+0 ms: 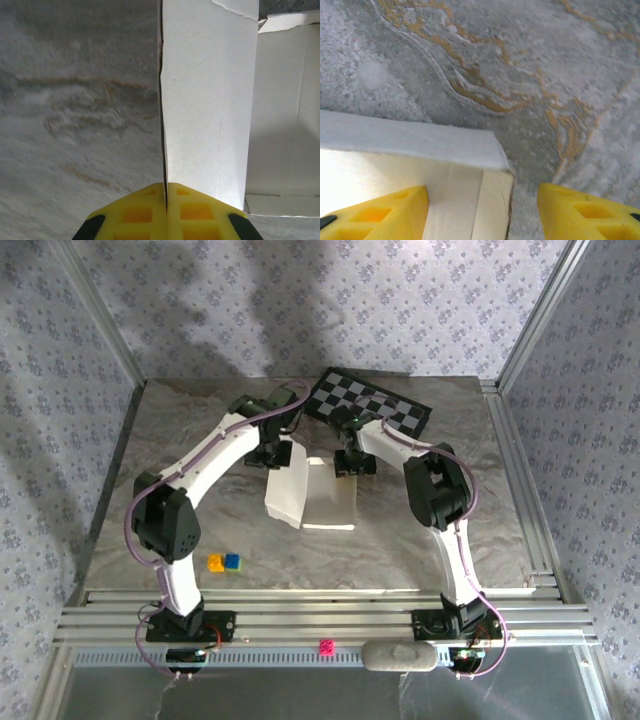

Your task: Fold the paper box

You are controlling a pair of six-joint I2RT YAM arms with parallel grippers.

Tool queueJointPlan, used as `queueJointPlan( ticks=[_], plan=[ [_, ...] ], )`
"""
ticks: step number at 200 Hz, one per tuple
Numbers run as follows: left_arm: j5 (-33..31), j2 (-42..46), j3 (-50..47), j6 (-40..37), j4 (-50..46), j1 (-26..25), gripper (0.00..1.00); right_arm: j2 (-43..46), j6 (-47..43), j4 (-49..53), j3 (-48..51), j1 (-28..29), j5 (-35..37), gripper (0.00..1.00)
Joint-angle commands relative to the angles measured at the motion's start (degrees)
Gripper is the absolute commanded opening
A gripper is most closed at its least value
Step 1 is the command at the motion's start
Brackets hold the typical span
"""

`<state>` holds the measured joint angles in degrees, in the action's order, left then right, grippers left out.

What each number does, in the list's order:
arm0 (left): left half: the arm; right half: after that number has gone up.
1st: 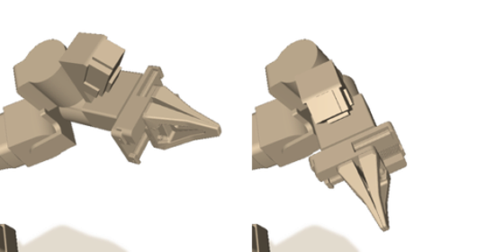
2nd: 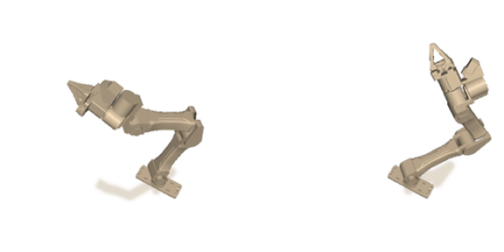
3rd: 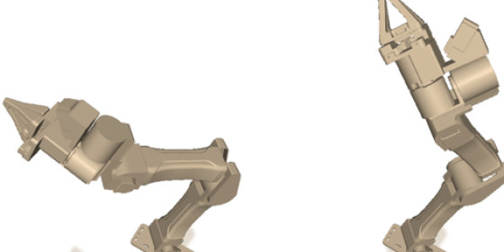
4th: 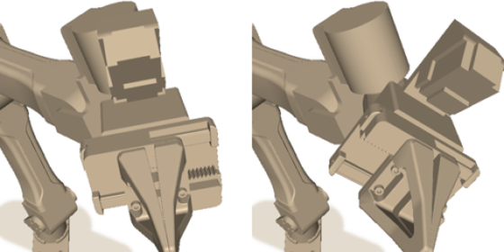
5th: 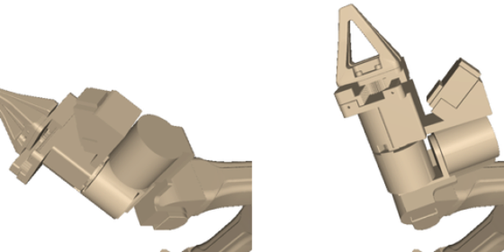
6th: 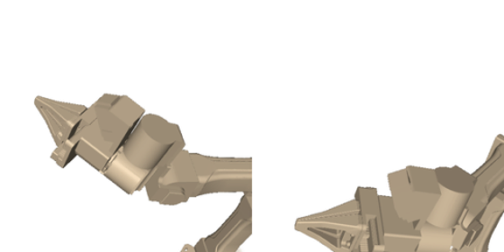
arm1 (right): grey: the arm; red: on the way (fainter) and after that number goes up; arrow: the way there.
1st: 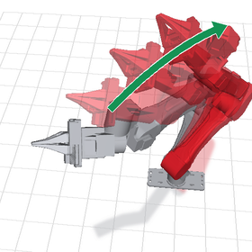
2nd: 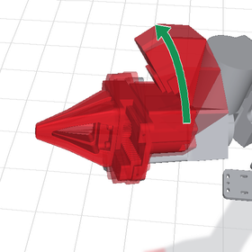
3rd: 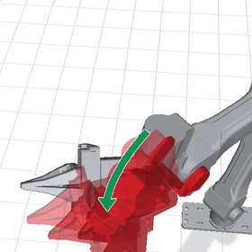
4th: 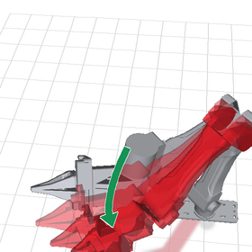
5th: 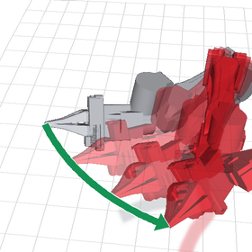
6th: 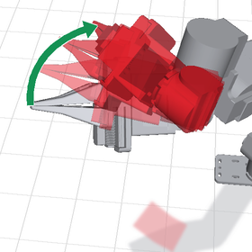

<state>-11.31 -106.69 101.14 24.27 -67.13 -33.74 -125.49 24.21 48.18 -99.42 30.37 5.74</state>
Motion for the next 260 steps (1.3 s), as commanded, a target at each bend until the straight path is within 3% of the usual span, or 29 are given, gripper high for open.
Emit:
queueJointPlan(
  ticks=[1,34,57,94,112,147,172,203,260],
  plan=[
    [-5.7,-1.7,5.56,-12.54,-1.81,-2.0,0.0,11.63,3.3,-4.26,2.96,-0.94,-2.8,0.63],
    [-9.67,-2.05,6.51,-28.77,4.42,-4.58,0.0,26.1,-0.78,-17.85,12.61,-2.08,-3.76,0.65],
    [-6.71,-3.25,7.61,-35.45,7.85,-4.69,0.0,34.5,-6.6,-32.02,24.73,-4.34,-9.27,0.65],
    [3.58,-2.51,5.4,-49.94,13.06,-3.67,0.0,43.78,-17.12,-53.3,44.73,-8.35,-19.33,0.66],
    [11.04,0.34,0.82,-59.8,15.17,-2.65,0.0,44.24,-25.6,-51.06,46.67,-9.77,-24.71,0.66],
    [15.17,6.34,-8.57,-75.19,24.34,-2.48,0.0,42.78,-38.17,-39.84,43.31,-11.69,-31.7,0.67],
    [14.15,3.0,-2.91,-75.55,21.12,-2.7,0.0,41.67,-41.08,-36.67,41.43,-12.16,-36.31,0.67],
    [11.58,-0.24,0.98,-75.54,19.38,-3.29,0.0,40.38,-37.38,-36.93,41.32,-11.83,-40.92,0.67],
    [12.54,0.48,0.26,-77.57,21.17,-3.79,0.0,36.09,-36.85,-37.95,39.08,-11.6,-35.94,0.63]
  ],
)
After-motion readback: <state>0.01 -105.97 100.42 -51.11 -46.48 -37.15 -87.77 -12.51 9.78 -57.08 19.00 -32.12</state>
